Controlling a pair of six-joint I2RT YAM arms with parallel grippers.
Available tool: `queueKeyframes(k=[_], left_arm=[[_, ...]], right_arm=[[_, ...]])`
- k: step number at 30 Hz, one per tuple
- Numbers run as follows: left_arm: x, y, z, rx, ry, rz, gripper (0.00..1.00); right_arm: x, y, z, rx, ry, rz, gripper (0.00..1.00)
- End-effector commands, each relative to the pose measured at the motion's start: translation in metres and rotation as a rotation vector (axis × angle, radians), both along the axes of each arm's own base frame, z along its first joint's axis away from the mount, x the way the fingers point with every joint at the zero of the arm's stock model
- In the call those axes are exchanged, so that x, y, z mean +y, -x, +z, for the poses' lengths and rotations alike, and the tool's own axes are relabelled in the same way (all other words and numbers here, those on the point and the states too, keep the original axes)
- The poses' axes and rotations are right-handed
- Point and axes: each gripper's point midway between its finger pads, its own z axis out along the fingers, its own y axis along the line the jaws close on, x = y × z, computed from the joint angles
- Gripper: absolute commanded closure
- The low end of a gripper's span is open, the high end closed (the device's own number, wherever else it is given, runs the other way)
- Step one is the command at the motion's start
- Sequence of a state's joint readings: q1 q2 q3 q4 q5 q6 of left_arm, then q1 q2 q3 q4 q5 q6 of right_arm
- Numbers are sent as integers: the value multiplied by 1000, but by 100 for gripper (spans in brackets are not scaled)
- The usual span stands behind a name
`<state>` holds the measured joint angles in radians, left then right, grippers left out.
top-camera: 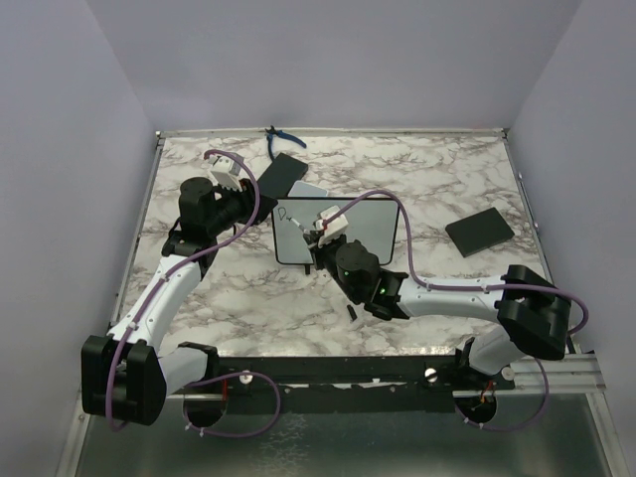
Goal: Write a sentence on the whiteboard
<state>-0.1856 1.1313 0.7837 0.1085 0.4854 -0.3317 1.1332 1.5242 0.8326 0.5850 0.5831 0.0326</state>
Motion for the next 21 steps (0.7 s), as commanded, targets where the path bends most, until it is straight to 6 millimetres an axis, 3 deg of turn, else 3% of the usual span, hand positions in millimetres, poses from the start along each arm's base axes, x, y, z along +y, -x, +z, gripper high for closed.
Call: queueKeyframes(k=[1,13,21], left_arm=[[-2,6,1,-7,-5,-14,73],[-2,6,0,-6,-5,-13,73],[-2,6,1,-8,-4,-13,73]], right_arm=[[-15,-5,12,-33,-22,-72,100],[-16,-1,6,-17,-13,-46,100],[-3,19,20,-83,-6,95,100]])
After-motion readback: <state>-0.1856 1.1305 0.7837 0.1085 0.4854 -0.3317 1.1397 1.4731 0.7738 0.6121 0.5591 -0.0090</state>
